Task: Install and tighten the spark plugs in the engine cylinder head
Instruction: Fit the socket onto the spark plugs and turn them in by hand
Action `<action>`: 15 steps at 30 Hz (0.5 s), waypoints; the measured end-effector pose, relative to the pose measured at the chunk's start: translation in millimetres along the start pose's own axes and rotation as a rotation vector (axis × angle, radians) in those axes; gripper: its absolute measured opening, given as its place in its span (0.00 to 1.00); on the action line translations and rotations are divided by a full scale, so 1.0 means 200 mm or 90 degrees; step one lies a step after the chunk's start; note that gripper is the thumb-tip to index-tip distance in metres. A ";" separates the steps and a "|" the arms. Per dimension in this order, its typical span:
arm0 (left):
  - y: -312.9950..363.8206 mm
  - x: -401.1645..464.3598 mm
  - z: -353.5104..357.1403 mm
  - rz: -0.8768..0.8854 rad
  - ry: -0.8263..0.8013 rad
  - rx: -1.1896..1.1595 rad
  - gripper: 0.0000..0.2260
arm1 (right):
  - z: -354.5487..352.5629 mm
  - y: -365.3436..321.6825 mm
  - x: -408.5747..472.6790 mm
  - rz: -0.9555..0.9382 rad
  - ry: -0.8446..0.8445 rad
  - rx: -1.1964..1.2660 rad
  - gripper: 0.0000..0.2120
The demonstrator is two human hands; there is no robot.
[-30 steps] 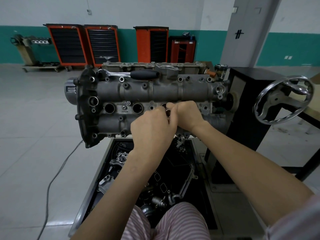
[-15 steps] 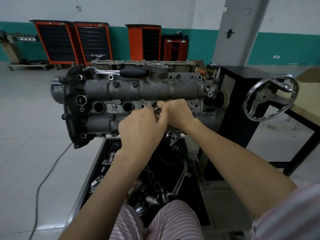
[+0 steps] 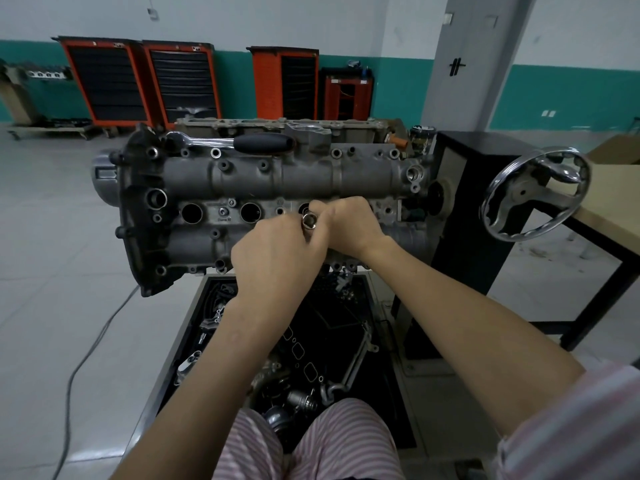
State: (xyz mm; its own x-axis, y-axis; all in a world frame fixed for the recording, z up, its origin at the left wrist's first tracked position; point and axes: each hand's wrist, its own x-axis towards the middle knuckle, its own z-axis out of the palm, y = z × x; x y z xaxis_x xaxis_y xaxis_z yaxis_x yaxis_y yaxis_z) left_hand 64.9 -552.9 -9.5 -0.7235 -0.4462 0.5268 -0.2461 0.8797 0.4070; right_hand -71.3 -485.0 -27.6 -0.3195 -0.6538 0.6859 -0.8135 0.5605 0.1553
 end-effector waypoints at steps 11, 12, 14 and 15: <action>0.01 -0.04 0.01 0.035 0.030 -0.077 0.13 | 0.00 0.00 -0.01 0.026 0.003 0.028 0.09; 0.01 -0.04 0.01 0.027 0.027 -0.087 0.14 | 0.01 -0.01 -0.01 0.019 0.009 0.028 0.09; 0.01 -0.03 0.01 0.006 0.025 -0.091 0.18 | 0.01 -0.01 -0.01 0.001 0.023 0.047 0.08; 0.01 -0.03 0.01 0.003 0.028 -0.081 0.18 | 0.00 0.00 -0.01 -0.010 0.045 0.055 0.09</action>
State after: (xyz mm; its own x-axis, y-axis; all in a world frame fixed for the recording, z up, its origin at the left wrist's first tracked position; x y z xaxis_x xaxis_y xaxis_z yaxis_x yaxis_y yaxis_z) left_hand 67.3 -547.9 -12.8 -0.6943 -0.4517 0.5602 -0.1569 0.8547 0.4948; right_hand -70.2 -484.4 -29.2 -0.2736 -0.6231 0.7327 -0.8583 0.5020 0.1064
